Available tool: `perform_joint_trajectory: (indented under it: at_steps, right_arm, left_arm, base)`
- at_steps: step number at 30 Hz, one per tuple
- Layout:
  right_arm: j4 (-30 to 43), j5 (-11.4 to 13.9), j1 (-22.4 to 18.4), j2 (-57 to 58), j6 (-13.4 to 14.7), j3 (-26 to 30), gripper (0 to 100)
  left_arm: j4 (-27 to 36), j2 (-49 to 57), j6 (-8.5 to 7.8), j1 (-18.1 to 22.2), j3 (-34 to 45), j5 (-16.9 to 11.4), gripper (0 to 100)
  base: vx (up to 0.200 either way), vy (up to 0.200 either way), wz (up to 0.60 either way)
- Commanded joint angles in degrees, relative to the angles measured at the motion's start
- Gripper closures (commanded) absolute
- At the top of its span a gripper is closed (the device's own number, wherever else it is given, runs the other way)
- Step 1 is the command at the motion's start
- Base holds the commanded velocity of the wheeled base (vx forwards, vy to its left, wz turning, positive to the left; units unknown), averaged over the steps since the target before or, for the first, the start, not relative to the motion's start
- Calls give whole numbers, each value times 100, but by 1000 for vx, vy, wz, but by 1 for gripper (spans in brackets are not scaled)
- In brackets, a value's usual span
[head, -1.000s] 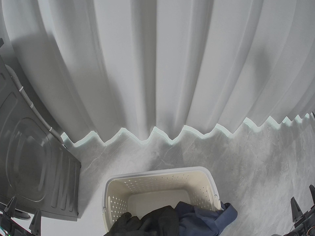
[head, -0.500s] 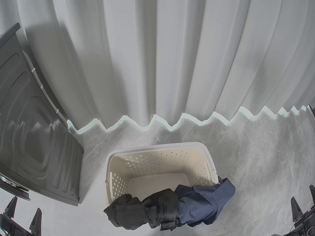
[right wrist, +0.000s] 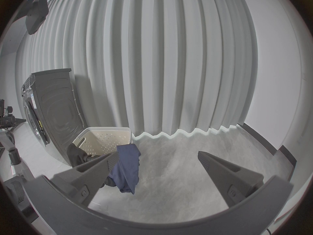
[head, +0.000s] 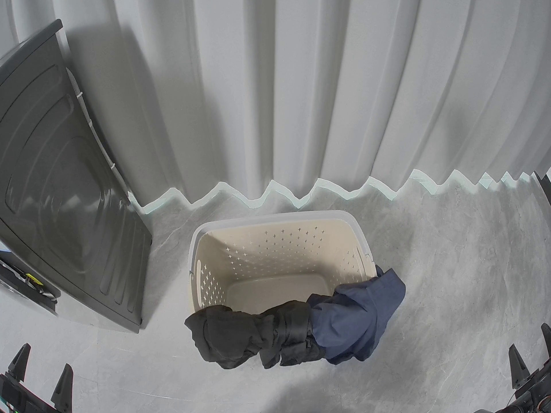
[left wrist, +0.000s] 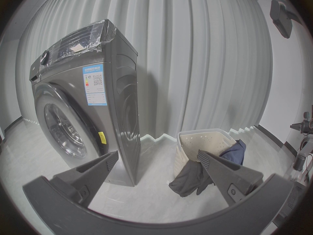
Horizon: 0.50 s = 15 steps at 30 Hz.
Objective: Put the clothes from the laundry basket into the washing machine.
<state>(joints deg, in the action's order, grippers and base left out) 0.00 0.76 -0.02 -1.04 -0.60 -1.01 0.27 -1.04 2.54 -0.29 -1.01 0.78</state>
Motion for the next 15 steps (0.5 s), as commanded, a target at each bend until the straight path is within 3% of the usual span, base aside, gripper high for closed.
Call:
perform_joint_trajectory:
  at_steps: [1, 7, 15]
  right_arm:
    - [0, 4, 2, 95, -2, 101, 0]
    - [0, 4, 2, 95, -2, 101, 0]
    - [0, 4, 2, 95, -2, 101, 0]
  left_arm:
    - [-9, 77, 1, 3, 84, 1, 0]
    - [-9, 77, 10, 3, 84, 1, 0]
    - [-9, 77, 10, 3, 84, 1, 0]
  base:
    - [-200, 0, 0]
    - [-200, 0, 0]
    - [0, 0, 0]
